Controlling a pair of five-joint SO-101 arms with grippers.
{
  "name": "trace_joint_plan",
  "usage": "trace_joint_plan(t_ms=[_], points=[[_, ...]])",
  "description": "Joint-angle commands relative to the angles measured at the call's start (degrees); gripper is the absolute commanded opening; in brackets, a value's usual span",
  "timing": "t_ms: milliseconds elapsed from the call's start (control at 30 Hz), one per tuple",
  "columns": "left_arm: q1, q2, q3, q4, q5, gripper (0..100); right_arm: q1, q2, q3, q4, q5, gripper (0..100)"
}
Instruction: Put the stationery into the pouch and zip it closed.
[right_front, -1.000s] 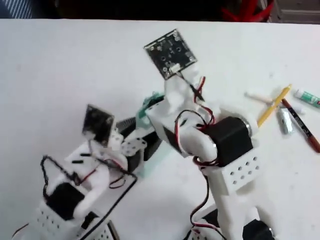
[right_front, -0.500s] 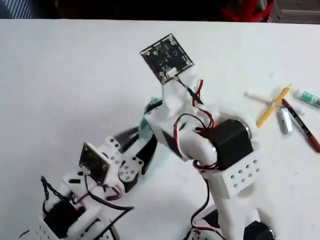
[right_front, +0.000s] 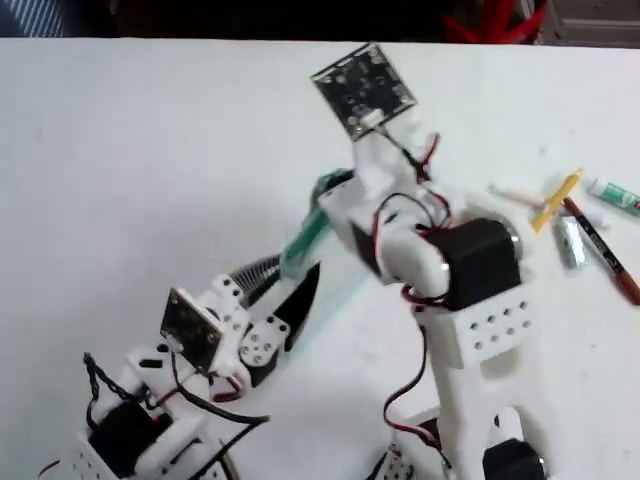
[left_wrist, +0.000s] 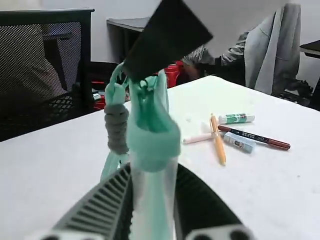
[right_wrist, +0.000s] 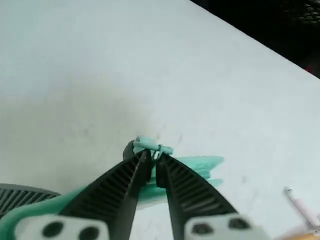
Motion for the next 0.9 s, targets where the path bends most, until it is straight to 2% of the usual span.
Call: trace_joint_plan(t_ms=[0,233,433,600,667,767,867], points=[[3.0,-0.8,-0.2,-1.1,-0.5,2,3.4,-0.4,-0.2,-1.7,1.7,1.9],[3.0,-0.8,-0.2,-0.3,-0.6,2,3.9,-0.3,0.2,-2.7,3.3,1.9],[3.0,-0.8,-0.4,0.0,-0.6,2,8.8,-0.4,6.0,-8.6,4.4,1.9],[3.0,-0.8,-0.4,-0.3,-0.6,3,8.3,-1.1,6.4,-7.4,3.9,2.6],[3.0,-0.8,-0.4,-0.4,-0.7,3,6.9,-2.0,5.4,-5.6,3.9,6.5],[3.0,-0.8,-0.3,-0.4,-1.2,4,4.0,-4.6,3.4,-2.5,4.0,21.0],[3.0,-0.8,-0.2,0.0,-2.7,11,2.0,-8.6,0.6,1.2,4.4,34.0]])
